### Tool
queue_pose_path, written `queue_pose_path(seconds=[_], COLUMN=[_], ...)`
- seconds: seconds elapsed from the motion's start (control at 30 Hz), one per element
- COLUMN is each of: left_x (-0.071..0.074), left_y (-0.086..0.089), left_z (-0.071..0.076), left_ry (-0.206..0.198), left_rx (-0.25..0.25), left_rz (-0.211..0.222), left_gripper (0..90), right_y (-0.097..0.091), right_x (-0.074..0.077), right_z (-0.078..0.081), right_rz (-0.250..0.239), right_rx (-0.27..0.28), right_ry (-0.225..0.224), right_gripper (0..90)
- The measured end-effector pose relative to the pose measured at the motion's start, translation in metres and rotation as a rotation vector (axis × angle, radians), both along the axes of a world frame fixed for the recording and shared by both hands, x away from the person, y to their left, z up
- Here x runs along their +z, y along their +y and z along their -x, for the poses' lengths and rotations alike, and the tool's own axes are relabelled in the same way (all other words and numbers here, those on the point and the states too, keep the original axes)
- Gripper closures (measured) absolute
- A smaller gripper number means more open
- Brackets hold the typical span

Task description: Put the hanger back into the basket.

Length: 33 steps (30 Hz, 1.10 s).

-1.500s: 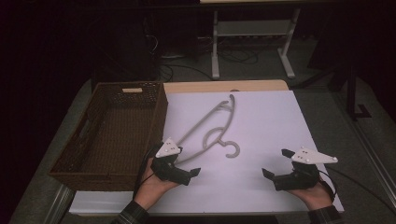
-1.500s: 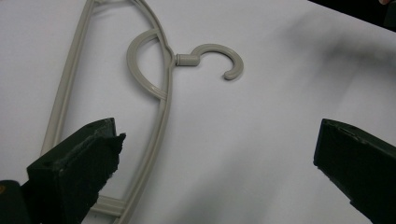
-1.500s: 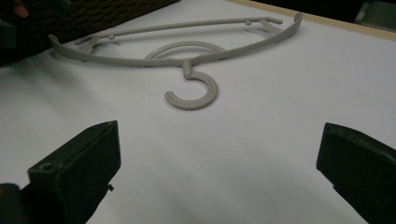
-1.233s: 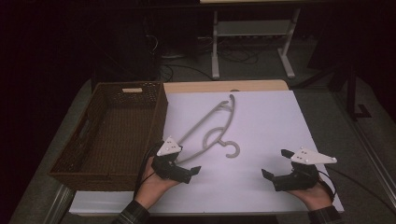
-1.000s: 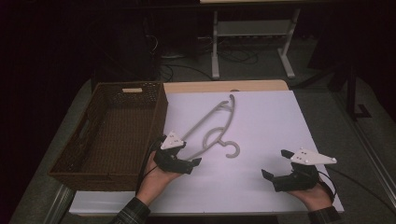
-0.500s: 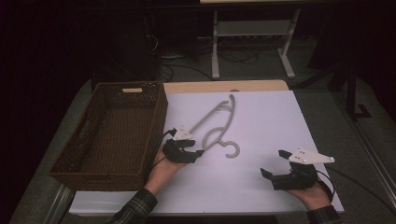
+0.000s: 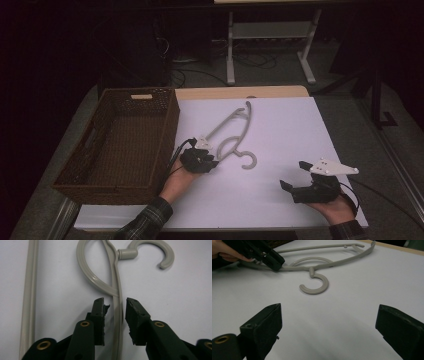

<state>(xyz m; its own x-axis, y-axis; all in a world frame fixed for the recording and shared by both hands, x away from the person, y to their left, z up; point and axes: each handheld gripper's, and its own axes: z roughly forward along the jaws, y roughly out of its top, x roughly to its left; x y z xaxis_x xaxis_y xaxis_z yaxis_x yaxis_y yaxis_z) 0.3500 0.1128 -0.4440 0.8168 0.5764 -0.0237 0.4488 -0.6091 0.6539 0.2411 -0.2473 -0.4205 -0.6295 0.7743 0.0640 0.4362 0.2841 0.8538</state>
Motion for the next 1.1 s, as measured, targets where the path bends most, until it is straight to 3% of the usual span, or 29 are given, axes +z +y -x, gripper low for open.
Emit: queue_pose_path(seconds=[0.27,0.53,0.77,0.87,1.1], left_x=[0.0,0.001,0.001,0.001,0.001], left_y=[-0.005,-0.009,-0.027,-0.042,-0.055], left_z=[-0.002,0.0,0.011,0.021,0.032], left_ry=[0.016,0.034,0.056,0.073,0.059], left_rx=[-0.019,-0.041,-0.114,-0.163,-0.209], left_rz=[-0.023,-0.021,-0.012,-0.004,-0.012], left_gripper=[81.1,81.8,81.8,81.7,80.6], right_y=[-0.001,-0.001,-0.001,-0.001,-0.002], right_x=[0.0,0.0,0.0,0.0,0.0], right_z=[0.0,0.0,0.0,0.0,0.0], right_rz=[0.003,0.002,0.0,-0.001,-0.002], right_rx=[-0.007,-0.007,-0.007,-0.007,-0.009], right_ry=[0.002,0.002,0.002,0.001,0.001], right_gripper=[6.8,6.9,6.9,6.9,6.9])
